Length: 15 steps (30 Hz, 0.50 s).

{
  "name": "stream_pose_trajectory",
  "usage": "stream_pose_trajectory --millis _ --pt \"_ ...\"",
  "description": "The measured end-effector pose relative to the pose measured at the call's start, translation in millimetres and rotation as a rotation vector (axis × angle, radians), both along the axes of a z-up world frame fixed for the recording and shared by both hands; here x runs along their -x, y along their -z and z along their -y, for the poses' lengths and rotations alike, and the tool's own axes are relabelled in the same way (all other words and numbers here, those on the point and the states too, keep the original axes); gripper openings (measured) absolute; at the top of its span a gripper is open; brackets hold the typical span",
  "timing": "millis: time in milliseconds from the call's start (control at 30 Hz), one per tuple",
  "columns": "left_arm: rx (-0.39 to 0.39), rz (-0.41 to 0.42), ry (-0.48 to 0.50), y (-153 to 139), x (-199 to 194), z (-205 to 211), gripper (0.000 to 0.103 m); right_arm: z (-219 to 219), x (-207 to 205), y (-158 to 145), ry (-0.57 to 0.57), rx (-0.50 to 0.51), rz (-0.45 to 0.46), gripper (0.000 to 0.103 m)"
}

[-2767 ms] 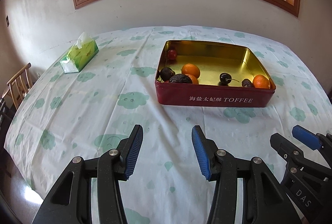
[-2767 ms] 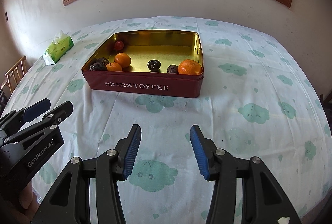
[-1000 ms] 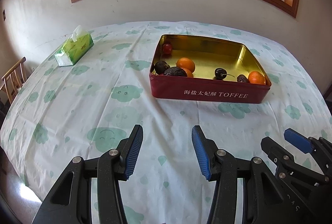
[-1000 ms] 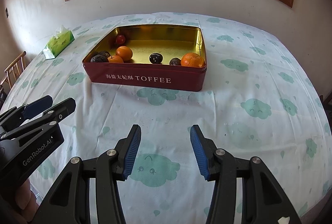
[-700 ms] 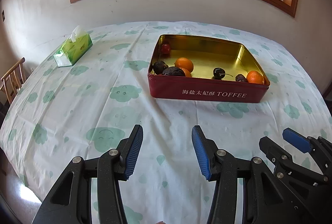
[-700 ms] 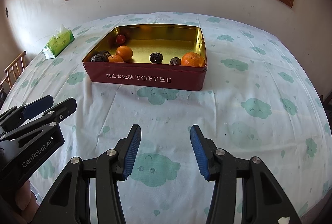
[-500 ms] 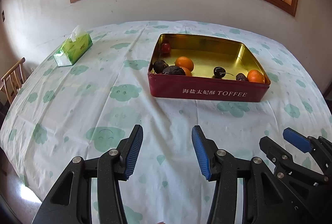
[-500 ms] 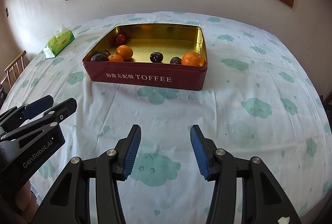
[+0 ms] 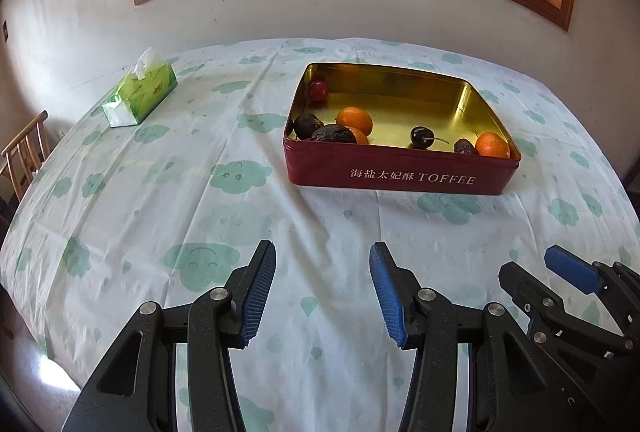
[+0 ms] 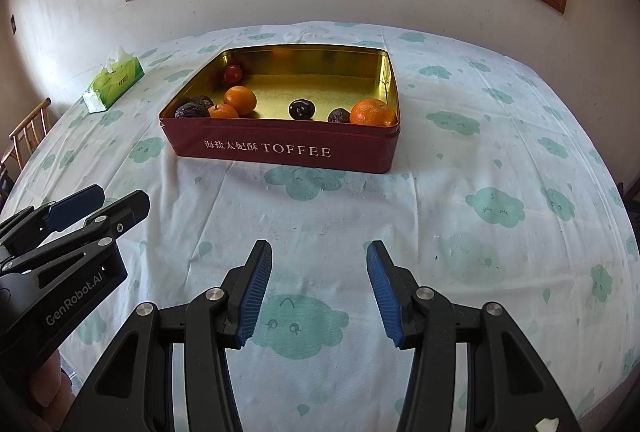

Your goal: Organize fruits

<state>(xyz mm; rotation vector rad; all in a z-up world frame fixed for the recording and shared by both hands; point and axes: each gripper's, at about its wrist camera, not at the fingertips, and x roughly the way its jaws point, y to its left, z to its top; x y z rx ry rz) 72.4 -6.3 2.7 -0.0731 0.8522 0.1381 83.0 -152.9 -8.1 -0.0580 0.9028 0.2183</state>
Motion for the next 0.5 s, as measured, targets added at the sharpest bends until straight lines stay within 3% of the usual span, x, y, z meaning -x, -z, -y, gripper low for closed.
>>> stream_pose_trajectory --millis 500 --pt "-0.010 -0.007 -0.002 1.5 -0.8 -0.1 0.050 -0.7 0.3 2.0 0.000 0.000 -0.002 0.047"
